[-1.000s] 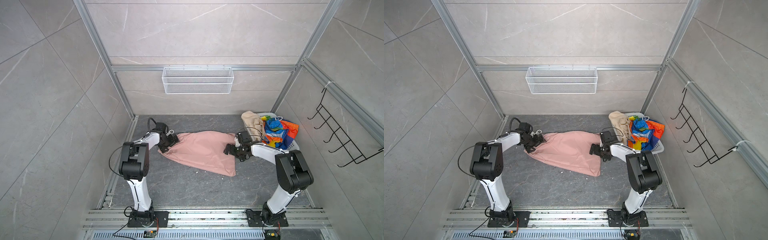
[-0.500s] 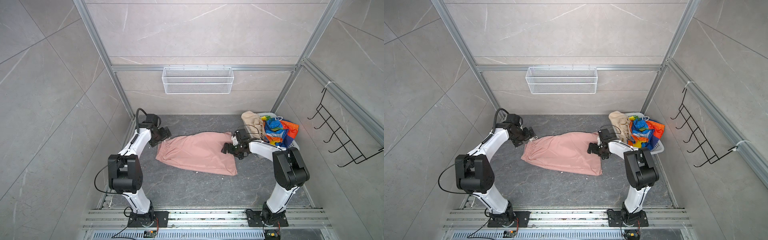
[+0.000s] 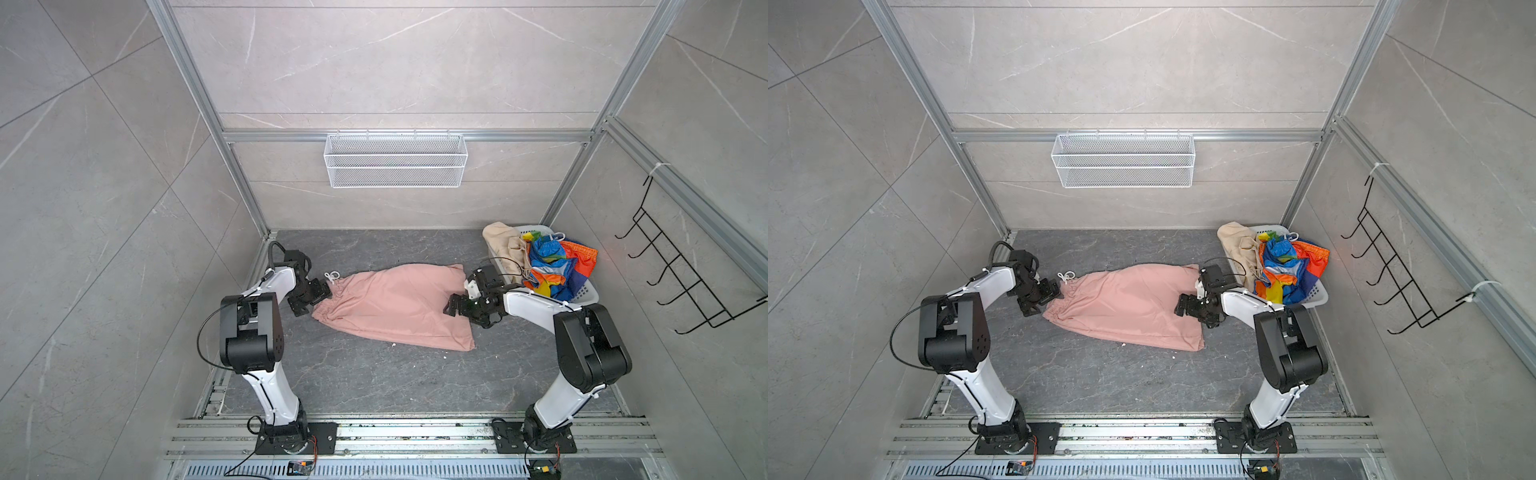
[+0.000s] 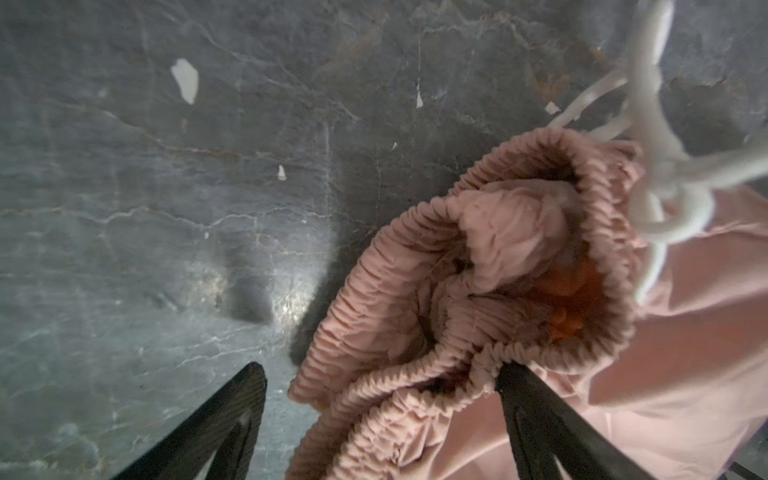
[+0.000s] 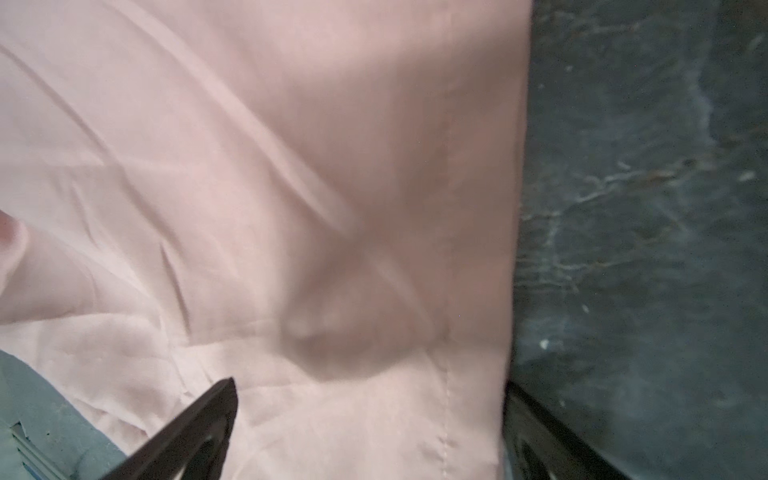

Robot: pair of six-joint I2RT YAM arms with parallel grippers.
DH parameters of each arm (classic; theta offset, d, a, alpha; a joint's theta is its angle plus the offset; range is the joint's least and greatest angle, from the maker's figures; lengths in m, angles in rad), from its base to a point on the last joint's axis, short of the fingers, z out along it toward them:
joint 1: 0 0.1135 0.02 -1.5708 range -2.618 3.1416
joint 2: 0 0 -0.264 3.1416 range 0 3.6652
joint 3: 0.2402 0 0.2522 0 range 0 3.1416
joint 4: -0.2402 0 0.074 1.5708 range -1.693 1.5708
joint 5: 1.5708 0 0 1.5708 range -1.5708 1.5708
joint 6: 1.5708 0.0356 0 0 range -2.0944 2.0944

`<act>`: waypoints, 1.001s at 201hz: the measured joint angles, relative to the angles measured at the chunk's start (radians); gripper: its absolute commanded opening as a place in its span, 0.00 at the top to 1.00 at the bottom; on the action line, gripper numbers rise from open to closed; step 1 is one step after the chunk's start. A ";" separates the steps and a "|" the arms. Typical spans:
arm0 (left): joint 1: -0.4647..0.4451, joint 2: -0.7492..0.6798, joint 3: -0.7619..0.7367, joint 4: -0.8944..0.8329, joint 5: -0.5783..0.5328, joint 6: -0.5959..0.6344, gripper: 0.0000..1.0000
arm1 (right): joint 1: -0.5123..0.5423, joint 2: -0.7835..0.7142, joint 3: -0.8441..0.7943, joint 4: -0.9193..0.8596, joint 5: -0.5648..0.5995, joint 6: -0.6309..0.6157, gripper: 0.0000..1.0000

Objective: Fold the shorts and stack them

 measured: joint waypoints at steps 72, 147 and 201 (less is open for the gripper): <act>-0.013 0.117 0.109 0.005 -0.001 0.051 0.30 | 0.000 -0.011 -0.031 0.058 -0.035 0.008 0.01; -0.077 0.133 0.143 0.017 -0.037 0.101 1.00 | 0.000 -0.010 -0.038 0.087 -0.060 0.027 0.01; -0.103 0.132 0.237 -0.125 -0.144 0.126 1.00 | -0.006 -0.010 -0.038 0.087 -0.065 0.031 0.01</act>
